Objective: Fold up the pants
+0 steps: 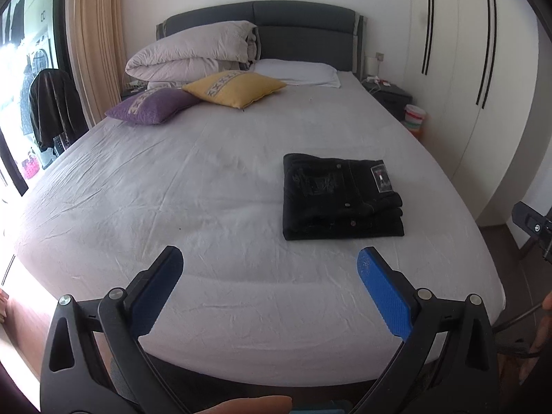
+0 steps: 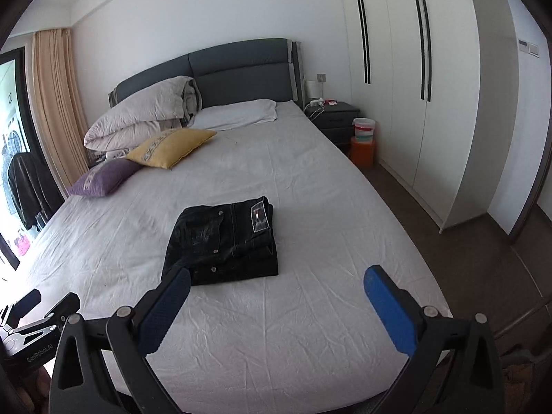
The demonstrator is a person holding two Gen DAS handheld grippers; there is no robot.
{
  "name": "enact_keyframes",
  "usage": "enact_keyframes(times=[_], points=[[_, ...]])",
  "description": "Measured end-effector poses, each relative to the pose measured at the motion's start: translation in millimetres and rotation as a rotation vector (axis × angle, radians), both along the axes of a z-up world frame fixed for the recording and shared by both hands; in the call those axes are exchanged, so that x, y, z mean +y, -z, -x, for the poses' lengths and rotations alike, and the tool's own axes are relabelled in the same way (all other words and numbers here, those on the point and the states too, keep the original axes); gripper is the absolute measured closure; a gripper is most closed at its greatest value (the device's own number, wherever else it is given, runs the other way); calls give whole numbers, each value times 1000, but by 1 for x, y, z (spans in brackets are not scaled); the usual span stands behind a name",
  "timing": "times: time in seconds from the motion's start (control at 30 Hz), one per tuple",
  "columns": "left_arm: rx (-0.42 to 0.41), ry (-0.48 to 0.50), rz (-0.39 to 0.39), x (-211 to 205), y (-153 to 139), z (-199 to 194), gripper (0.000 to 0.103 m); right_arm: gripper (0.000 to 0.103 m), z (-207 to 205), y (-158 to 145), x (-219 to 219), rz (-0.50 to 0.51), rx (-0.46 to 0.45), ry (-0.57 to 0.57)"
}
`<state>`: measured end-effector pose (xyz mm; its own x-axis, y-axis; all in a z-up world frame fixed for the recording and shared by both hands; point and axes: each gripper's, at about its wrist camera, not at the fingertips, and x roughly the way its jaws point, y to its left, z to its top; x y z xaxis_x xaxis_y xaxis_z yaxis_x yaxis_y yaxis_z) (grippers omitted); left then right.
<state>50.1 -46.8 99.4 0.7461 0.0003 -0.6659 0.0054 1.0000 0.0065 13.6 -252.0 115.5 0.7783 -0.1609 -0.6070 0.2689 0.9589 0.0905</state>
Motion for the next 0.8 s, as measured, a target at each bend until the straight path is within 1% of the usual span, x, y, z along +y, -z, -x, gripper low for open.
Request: enact_keyframes(times=[0.13,0.33,0.8], points=[[25,6,-4,-5,13,-13,0,0,0,8,7,27,10,-9],[49,13,2,-5,20,-17,0,0,0,9,16,55,15,-21],[64,21,6,-1,20,-14,0,0,-4,13,27,60,34,-55]])
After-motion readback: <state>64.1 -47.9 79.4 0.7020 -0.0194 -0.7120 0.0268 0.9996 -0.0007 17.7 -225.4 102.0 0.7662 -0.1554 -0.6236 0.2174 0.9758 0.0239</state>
